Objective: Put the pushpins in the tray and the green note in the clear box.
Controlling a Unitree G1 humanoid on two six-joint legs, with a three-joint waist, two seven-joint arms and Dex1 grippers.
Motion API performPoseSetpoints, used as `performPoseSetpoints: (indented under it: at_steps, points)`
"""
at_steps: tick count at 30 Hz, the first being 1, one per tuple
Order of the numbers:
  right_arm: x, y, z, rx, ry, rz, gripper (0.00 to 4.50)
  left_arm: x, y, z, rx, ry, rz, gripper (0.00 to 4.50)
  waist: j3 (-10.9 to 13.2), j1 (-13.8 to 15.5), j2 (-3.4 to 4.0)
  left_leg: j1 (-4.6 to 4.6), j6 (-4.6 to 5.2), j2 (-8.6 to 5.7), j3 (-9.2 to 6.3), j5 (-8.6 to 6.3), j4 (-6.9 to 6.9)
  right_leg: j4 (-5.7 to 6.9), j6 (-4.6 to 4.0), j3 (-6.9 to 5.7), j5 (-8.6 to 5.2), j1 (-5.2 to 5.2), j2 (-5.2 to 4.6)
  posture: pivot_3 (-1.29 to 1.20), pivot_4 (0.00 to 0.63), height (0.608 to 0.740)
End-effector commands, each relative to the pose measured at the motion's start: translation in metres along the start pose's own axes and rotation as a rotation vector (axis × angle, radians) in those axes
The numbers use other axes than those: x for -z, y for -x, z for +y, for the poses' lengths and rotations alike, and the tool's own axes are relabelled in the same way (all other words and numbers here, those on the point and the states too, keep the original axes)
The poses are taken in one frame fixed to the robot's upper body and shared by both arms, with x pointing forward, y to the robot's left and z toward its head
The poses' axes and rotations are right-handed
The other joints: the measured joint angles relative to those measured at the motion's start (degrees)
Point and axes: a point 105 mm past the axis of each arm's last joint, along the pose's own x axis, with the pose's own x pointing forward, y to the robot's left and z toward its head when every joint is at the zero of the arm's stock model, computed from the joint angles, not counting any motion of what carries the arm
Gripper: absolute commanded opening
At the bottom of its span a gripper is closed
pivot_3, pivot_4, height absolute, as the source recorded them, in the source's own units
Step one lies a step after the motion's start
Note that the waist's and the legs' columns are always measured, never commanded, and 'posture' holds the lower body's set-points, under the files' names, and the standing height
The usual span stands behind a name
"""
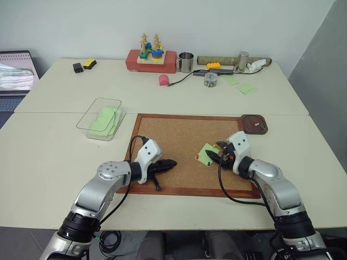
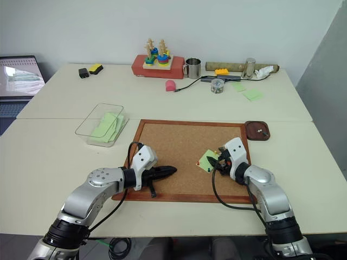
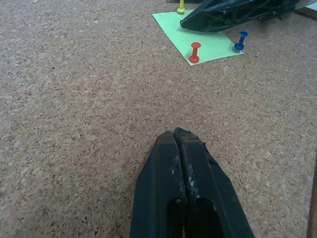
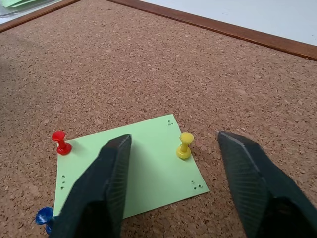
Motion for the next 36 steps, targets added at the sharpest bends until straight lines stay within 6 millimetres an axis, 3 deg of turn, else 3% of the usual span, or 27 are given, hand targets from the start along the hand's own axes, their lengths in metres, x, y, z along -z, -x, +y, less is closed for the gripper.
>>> performPoseSetpoints:
  at_steps: [1,11,21,36]
  points:
    - [-0.008,-0.001,0.001,-0.007,0.013,-0.034,1.78,0.007,-0.002,-0.006,0.024,0.004,0.034,0.0,0.0,0.0,0.0,0.0,0.0,0.0,0.0,0.0,0.0,0.0,0.0,0.0,0.0,0.0,0.0,0.0,0.15,0.74]
    - [-0.015,0.001,-0.002,0.009,-0.005,-0.066,0.07,0.006,-0.002,-0.005,0.022,0.002,0.031,0.0,0.0,0.0,0.0,0.0,0.0,0.0,0.0,0.0,0.0,0.0,0.0,0.0,0.0,0.0,0.0,0.0,0.15,0.74]
    - [-0.039,0.01,0.007,-0.069,-0.023,-0.17,0.02,0.007,-0.002,-0.007,0.031,0.007,0.036,0.0,0.0,0.0,0.0,-0.02,0.0,0.0,0.0,0.0,0.0,-0.01,0.0,0.0,0.0,0.0,0.0,0.0,0.15,0.74]
    - [-0.052,0.018,-0.005,-0.032,-0.007,-0.208,0.02,0.009,-0.001,-0.007,0.04,0.011,0.045,0.0,0.0,0.0,0.0,0.0,0.0,0.0,0.0,0.0,0.0,0.0,0.01,0.0,0.0,0.0,0.0,0.0,0.15,0.74]
